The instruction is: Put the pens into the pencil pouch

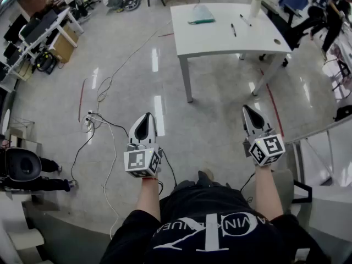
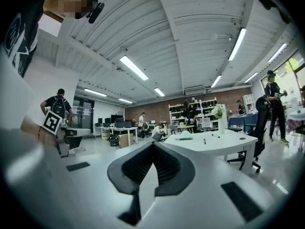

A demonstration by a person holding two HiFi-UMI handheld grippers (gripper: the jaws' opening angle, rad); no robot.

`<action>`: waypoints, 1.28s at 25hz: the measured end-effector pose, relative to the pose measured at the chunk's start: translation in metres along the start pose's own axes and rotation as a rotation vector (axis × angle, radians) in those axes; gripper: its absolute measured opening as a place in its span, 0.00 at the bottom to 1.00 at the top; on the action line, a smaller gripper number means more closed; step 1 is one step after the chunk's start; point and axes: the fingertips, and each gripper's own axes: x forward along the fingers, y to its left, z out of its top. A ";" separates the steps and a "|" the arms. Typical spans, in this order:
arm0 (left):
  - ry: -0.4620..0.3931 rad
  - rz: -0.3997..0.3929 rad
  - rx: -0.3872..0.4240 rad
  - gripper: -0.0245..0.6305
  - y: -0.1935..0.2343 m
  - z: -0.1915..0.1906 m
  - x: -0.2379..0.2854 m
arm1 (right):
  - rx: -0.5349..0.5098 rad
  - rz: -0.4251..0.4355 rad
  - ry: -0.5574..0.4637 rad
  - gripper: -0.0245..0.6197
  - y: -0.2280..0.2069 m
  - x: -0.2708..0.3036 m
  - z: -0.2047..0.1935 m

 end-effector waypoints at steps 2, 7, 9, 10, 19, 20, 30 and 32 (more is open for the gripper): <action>0.000 0.001 -0.004 0.04 0.001 0.001 0.001 | 0.002 0.003 0.005 0.05 0.001 0.002 -0.001; 0.007 -0.001 -0.003 0.04 0.001 0.000 0.004 | 0.002 0.003 0.012 0.05 0.000 0.004 -0.003; 0.007 -0.002 -0.003 0.04 0.002 0.001 0.006 | 0.001 -0.001 0.014 0.05 -0.002 0.005 -0.004; 0.005 -0.001 -0.004 0.04 0.002 0.002 0.008 | 0.002 -0.004 0.014 0.05 -0.004 0.005 -0.004; -0.031 -0.036 -0.013 0.04 -0.014 0.012 0.030 | -0.014 -0.025 0.017 0.05 -0.020 0.006 -0.001; -0.032 -0.046 -0.010 0.04 -0.019 0.011 0.032 | -0.016 -0.030 0.019 0.05 -0.022 0.005 -0.002; -0.010 -0.103 0.015 0.04 -0.036 0.007 0.070 | 0.021 -0.051 0.024 0.16 -0.052 0.019 -0.003; -0.007 -0.108 0.012 0.04 -0.037 0.005 0.084 | 0.027 -0.056 0.028 0.18 -0.062 0.028 -0.005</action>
